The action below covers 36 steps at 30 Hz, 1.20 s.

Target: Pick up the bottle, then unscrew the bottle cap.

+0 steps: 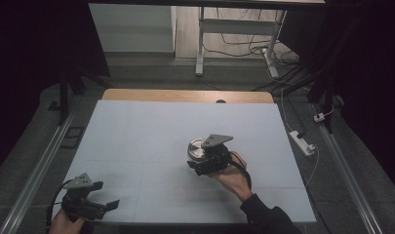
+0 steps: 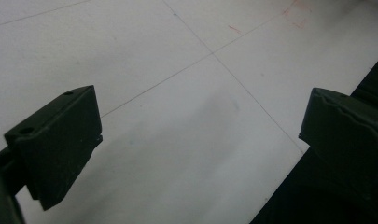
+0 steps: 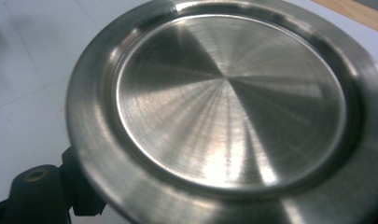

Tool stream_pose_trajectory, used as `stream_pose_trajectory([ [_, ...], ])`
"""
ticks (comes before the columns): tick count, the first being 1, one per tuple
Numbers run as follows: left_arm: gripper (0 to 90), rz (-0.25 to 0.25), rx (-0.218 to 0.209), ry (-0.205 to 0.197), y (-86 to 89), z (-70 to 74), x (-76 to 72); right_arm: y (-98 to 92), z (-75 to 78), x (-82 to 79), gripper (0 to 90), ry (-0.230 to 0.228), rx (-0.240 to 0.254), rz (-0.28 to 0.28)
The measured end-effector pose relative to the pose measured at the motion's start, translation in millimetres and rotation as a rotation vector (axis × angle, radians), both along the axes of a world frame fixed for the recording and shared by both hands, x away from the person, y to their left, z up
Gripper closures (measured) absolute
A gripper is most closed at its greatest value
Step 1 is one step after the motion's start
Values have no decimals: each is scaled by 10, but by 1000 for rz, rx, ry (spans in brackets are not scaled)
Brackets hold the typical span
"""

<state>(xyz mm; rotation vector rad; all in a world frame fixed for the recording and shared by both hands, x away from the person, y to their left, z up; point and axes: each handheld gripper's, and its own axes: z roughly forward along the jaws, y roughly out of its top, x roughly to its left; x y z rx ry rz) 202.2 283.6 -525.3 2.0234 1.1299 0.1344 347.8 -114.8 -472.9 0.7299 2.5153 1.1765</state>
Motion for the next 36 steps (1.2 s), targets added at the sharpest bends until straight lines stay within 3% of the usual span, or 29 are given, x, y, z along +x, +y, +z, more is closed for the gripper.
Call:
stream_pose_trajectory([
  [20, 0, -5, 2, 2, -7, 0, 2, 212, -23, -275, 151, 6, -20, 121],
  [28, 0, -14, 24, 6, -43, 5, 3, 238, -48, -298, 151, -1, -37, 130],
  [32, 0, -18, 7, 2, -42, 13, 5, 239, -49, -296, 151, -5, -41, 133],
  [36, 0, -35, -23, -31, -53, 56, 21, 249, -47, -310, 151, -7, -39, 138],
])
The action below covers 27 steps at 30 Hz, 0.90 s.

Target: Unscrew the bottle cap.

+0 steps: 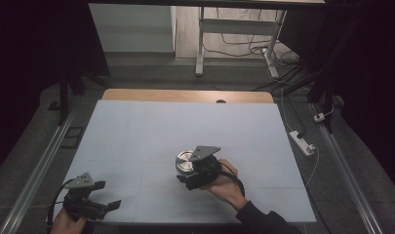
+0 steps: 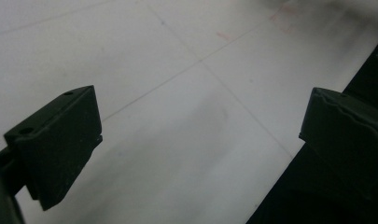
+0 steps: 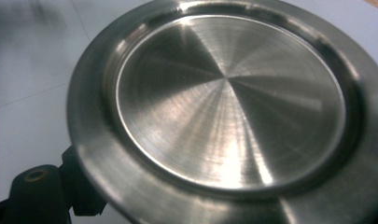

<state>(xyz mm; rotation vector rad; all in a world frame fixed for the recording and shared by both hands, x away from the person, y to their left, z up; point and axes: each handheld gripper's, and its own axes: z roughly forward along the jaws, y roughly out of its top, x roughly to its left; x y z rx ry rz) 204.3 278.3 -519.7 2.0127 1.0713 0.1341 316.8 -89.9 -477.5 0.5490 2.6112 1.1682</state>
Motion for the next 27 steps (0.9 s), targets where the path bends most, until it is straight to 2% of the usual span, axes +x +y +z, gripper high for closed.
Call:
stream_pose_trajectory([
  [6, 0, -52, 12, -56, -112, 94, 60, 11, 6, -17, 151, -3, 2, 6],
  [9, 0, -94, 5, -95, -186, 130, 122, 16, 3, -19, 151, -2, 1, 8],
  [12, 0, -118, 17, -116, -269, 154, 187, 17, 6, -23, 151, -6, -2, 9],
  [13, 0, -135, 7, -134, -308, 169, 230, 17, 8, -24, 151, -7, 0, 8],
  [15, 0, -147, -9, -139, -340, 189, 270, 15, 11, -24, 151, -8, 1, 8],
  [19, 0, -161, -8, -164, -412, 224, 338, 12, 16, -22, 151, -16, 1, 11],
  [20, 0, -167, 1, -174, -450, 237, 368, 11, 17, -24, 151, -17, 2, 11],
  [23, 0, -198, 37, -151, -557, 287, 448, 8, 19, -23, 151, -18, 2, 12],
  [27, 0, -232, 75, -170, -722, 381, 549, -2, 26, -19, 151, -18, 3, 9],
])
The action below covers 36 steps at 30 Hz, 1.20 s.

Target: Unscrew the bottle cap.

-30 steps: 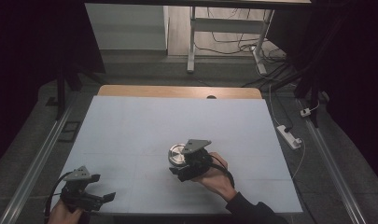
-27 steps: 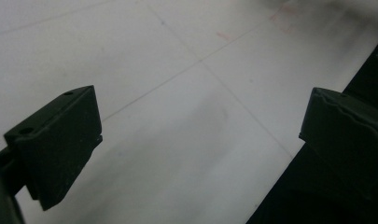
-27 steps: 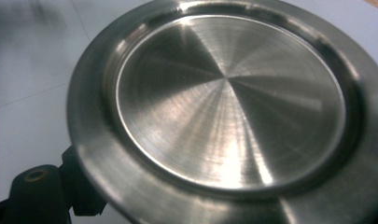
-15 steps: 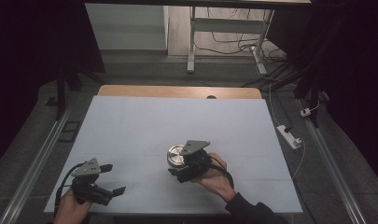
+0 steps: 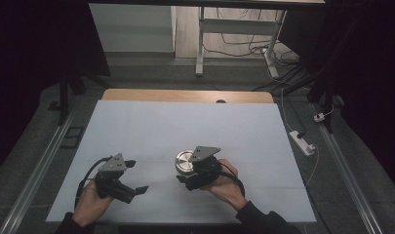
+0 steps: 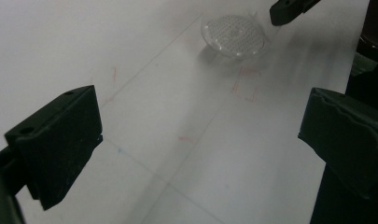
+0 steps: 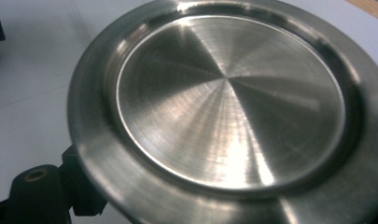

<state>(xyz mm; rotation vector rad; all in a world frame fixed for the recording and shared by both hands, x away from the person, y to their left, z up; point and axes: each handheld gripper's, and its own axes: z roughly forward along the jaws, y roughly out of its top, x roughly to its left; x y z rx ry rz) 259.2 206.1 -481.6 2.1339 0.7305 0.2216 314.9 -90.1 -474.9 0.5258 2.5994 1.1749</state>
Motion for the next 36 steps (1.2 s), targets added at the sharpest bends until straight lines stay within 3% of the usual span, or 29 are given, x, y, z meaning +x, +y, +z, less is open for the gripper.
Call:
stream_pose_trajectory([
  [11, 0, -39, -37, -14, -223, 188, 298, -28, 14, 26, 151, 2, 3, -2],
  [18, 0, -128, -63, -21, -373, 299, 526, -47, 17, 46, 151, 5, 8, 0],
  [28, 0, -302, -44, -54, -653, 386, 716, -64, 7, 72, 151, 9, 2, 48],
  [33, 0, -444, -36, -53, -762, 426, 770, -62, -1, 81, 151, 12, 5, 145],
  [34, 5, -495, -44, -53, -788, 424, 780, -61, -2, 79, 151, 12, 5, 162],
  [35, 13, -495, -44, -53, -788, 424, 780, -57, -2, 75, 151, 16, 1, 180],
  [36, 20, -558, -50, -51, -821, 415, 788, -50, -3, 69, 151, 19, -2, 201],
])
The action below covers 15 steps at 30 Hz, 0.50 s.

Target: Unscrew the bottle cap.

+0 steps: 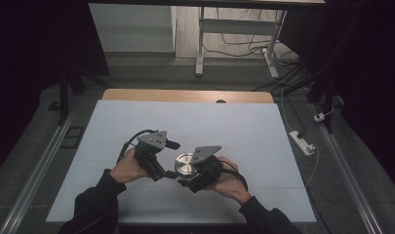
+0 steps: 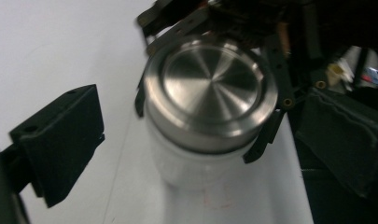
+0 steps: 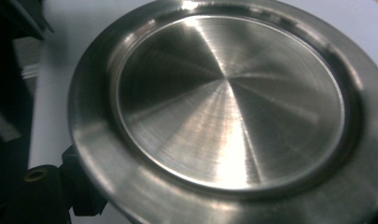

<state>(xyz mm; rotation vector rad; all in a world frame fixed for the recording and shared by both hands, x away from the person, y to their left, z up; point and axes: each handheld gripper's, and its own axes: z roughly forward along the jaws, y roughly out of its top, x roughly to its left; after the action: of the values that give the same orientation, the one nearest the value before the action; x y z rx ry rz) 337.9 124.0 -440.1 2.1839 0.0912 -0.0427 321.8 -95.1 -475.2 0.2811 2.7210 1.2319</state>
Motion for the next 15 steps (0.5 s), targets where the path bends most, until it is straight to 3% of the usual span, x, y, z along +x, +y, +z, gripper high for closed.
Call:
stream_pose_trajectory([
  [2, 28, -22, 6, -8, -19, -3, -2, 3, -1, -3, 151, 0, -3, 15],
  [3, 37, -69, 21, -16, -67, -11, -4, 13, -5, -12, 151, -2, -12, 60],
  [7, 68, -117, 55, -38, -150, -19, -17, 36, -3, -44, 151, 7, -21, 109],
  [11, 148, -132, 59, -48, -182, -24, -29, 47, 6, -59, 152, 1, -26, 123],
  [14, 186, -115, 54, -68, -191, -45, -45, 47, 15, -50, 151, -6, -25, 111],
  [15, 187, -74, 43, -66, -190, -50, -43, 41, 16, -43, 152, -8, -23, 93],
])
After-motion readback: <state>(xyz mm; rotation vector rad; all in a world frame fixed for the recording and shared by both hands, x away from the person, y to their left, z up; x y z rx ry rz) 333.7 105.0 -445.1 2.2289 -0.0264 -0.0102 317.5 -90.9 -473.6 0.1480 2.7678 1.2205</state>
